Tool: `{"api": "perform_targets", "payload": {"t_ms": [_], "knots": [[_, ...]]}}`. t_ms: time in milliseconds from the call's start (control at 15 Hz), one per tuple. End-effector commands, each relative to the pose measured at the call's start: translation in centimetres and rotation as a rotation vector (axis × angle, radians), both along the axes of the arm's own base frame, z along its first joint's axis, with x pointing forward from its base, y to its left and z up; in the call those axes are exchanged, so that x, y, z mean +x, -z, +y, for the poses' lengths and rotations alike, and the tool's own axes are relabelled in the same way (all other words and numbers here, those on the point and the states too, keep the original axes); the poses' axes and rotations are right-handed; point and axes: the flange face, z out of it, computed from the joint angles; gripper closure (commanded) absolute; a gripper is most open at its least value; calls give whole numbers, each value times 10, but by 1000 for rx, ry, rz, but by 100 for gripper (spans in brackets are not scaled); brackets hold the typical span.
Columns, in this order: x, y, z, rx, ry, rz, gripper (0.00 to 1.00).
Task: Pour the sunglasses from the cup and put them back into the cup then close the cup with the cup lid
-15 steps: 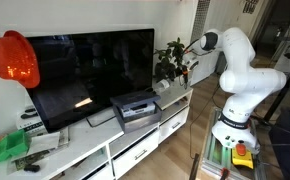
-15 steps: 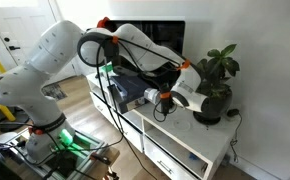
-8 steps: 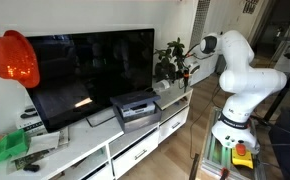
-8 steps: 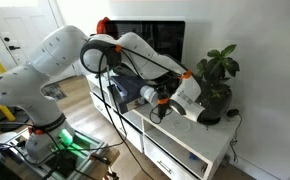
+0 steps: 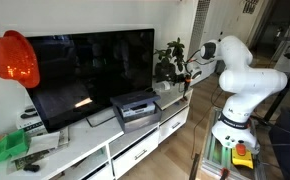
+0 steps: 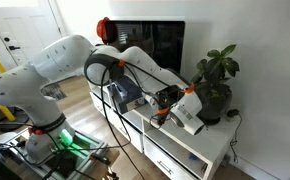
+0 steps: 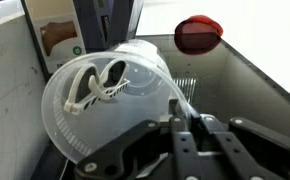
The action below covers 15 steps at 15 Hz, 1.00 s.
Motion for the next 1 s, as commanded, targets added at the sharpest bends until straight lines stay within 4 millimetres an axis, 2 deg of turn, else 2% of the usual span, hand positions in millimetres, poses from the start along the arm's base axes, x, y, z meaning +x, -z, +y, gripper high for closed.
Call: {"api": "perform_targets", "payload": {"t_ms": [0, 400, 467, 533, 667, 800, 933], "knots": [[1, 12, -7, 54, 29, -81, 99], [4, 17, -11, 124, 60, -165, 99], [5, 18, -14, 77, 61, -155, 99], [5, 17, -14, 113, 67, -168, 99], [10, 20, -20, 54, 101, -98, 99], [12, 12, -16, 132, 69, -211, 99], [15, 10, -15, 136, 64, -243, 99]]}}
